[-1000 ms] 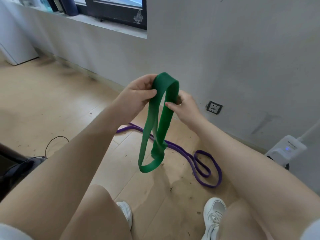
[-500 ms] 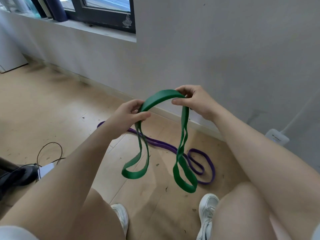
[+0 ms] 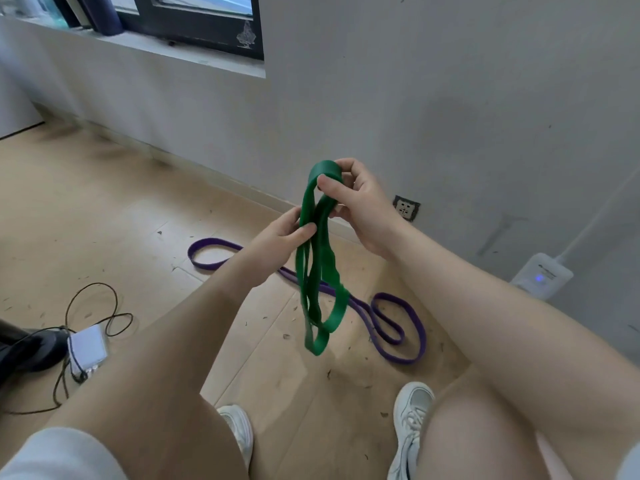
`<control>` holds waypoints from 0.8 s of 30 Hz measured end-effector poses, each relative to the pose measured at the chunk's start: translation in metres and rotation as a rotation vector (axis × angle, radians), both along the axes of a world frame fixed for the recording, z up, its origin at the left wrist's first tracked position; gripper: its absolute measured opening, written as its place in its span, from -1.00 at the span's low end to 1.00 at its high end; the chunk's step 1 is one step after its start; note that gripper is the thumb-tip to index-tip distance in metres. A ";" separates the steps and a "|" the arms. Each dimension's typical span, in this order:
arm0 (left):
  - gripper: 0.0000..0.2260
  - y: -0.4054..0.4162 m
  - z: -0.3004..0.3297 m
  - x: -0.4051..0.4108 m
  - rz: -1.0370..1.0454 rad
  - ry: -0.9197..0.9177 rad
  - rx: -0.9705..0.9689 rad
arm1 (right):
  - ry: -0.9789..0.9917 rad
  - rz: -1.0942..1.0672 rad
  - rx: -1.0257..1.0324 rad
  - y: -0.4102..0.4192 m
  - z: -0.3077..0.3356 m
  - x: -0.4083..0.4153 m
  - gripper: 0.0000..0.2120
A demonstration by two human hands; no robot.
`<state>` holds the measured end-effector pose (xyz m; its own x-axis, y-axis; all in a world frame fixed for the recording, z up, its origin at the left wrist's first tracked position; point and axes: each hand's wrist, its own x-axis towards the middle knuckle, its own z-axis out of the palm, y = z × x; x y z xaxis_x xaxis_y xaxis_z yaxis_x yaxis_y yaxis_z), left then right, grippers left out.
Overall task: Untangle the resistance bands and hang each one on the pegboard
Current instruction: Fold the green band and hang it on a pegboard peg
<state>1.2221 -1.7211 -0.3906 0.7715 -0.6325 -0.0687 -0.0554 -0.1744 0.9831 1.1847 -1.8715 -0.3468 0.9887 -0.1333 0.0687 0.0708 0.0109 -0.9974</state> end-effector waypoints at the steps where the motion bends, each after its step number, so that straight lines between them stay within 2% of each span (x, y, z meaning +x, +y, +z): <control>1: -0.77 0.000 0.000 0.000 -0.006 0.001 -0.008 | -0.004 0.003 0.046 0.002 0.000 0.001 -0.82; 6: -0.74 0.007 -0.004 -0.001 0.004 -0.015 -0.031 | -0.019 0.001 0.087 0.006 0.002 0.006 -0.84; 10: -0.75 0.005 -0.008 -0.003 0.118 -0.101 -0.043 | -0.037 -0.053 -0.023 0.008 0.002 0.009 -0.78; 14: -0.73 0.001 -0.006 -0.006 0.086 -0.094 -0.032 | -0.066 -0.042 -0.062 0.008 0.003 0.011 -0.78; 16: -0.68 -0.004 -0.006 -0.009 0.086 -0.148 0.014 | -0.082 -0.013 -0.054 0.010 0.003 0.011 -0.80; 20: -0.75 -0.009 -0.003 -0.007 0.158 -0.229 0.069 | -0.094 -0.015 0.138 0.008 0.002 0.013 -0.80; 24: -0.52 -0.006 0.005 -0.004 0.107 -0.208 0.068 | -0.093 -0.062 0.366 -0.003 -0.002 0.015 -0.85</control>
